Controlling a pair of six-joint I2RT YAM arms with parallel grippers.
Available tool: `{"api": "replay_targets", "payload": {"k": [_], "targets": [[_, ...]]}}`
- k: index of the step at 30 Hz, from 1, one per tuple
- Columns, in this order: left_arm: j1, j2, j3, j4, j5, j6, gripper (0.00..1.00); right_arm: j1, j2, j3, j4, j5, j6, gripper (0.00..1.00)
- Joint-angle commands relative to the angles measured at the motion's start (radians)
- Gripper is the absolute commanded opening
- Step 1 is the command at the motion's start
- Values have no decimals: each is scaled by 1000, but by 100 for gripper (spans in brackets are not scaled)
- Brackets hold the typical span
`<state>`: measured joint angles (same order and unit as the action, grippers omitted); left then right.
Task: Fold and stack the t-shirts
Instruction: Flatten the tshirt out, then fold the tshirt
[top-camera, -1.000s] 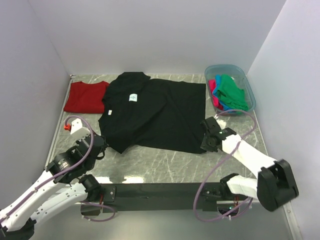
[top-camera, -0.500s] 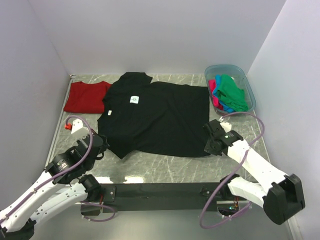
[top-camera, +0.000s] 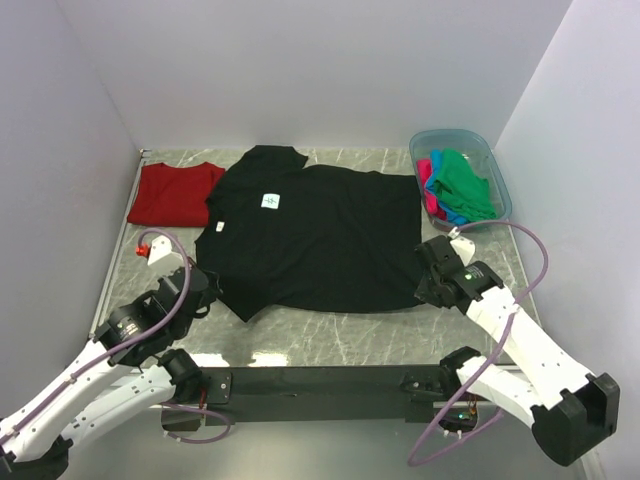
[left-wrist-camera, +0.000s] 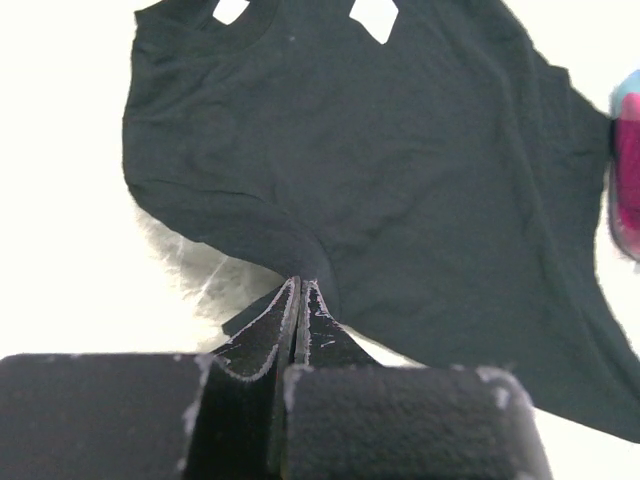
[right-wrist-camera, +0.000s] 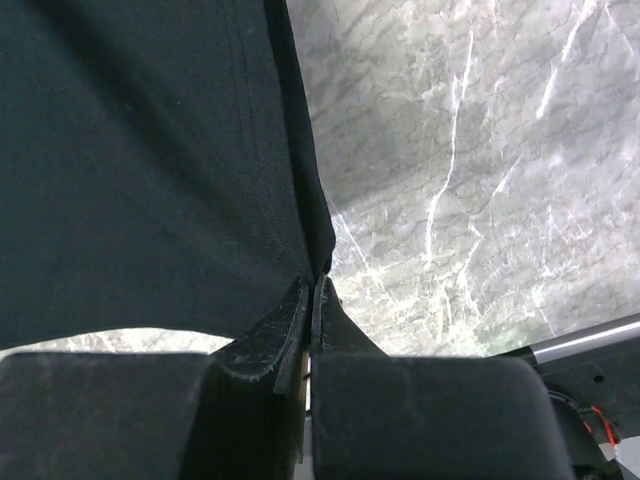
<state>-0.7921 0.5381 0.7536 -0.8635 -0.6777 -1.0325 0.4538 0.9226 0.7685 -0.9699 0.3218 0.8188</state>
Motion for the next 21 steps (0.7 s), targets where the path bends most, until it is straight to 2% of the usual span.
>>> {"api": "replay_targets", "payload": {"k": [1, 6, 8, 13, 21], "targets": [[8, 5, -13, 93, -8, 35, 1, 6, 24, 28, 29, 37, -21, 0], [34, 138, -28, 240, 47, 83, 1, 2, 176, 51, 106, 72, -76, 0], [98, 180, -42, 293, 79, 135, 1, -7, 231, 60, 157, 63, -101, 0], [286, 307, -53, 487, 266, 245, 1, -35, 335, 97, 230, 39, -173, 0], [422, 520, 49, 616, 421, 345, 1, -115, 487, 186, 280, 8, -273, 0]]}}
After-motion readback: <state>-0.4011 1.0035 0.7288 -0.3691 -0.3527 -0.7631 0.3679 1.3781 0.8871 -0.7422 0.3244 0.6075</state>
